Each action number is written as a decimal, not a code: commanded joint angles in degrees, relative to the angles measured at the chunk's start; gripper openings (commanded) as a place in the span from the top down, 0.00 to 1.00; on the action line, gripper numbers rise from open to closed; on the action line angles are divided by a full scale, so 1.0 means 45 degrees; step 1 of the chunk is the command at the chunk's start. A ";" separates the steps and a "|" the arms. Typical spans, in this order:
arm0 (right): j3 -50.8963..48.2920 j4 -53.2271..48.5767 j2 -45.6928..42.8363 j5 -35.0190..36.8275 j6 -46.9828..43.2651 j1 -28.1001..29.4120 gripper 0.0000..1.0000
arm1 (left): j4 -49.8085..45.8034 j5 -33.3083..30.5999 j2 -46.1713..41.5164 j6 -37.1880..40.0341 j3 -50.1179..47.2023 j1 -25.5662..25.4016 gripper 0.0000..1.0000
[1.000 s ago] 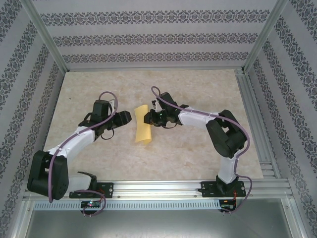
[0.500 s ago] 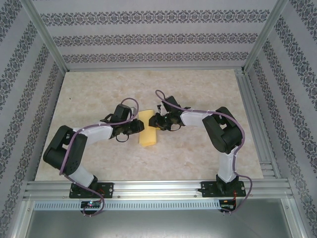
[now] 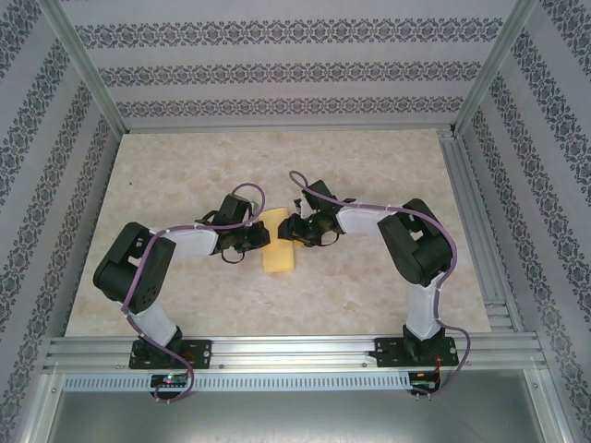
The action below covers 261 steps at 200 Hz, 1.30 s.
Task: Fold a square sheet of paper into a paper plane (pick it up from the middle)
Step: Fold the square sheet of paper in half at the center of the table.
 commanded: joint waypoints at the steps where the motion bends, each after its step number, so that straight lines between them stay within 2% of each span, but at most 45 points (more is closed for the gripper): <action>1: 0.0308 -0.0578 -0.0493 0.0229 -0.0471 -0.0050 0.51 | 0.0052 0.0001 0.0107 0.0035 0.0354 -0.0177 0.92; 109: 0.0862 -0.1950 0.0530 0.2315 -0.0796 0.0454 0.62 | -0.0216 -0.0258 0.0038 0.0123 0.0638 -0.0176 0.88; 146: 0.1016 -0.2690 0.0914 0.3187 -0.1172 0.0689 0.63 | -0.0409 -0.1220 -0.1057 -0.0162 0.0428 -0.0176 0.81; 175: 0.1044 -0.2900 0.1090 0.3548 -0.1132 0.0813 0.62 | -0.0495 -0.2096 -0.1718 -0.0292 0.0117 -0.0160 0.80; 261: 0.1653 -0.4116 0.1833 0.4701 -0.0312 0.1081 0.60 | -0.0322 -0.1994 -0.1613 -0.0338 -0.0046 -0.0173 0.79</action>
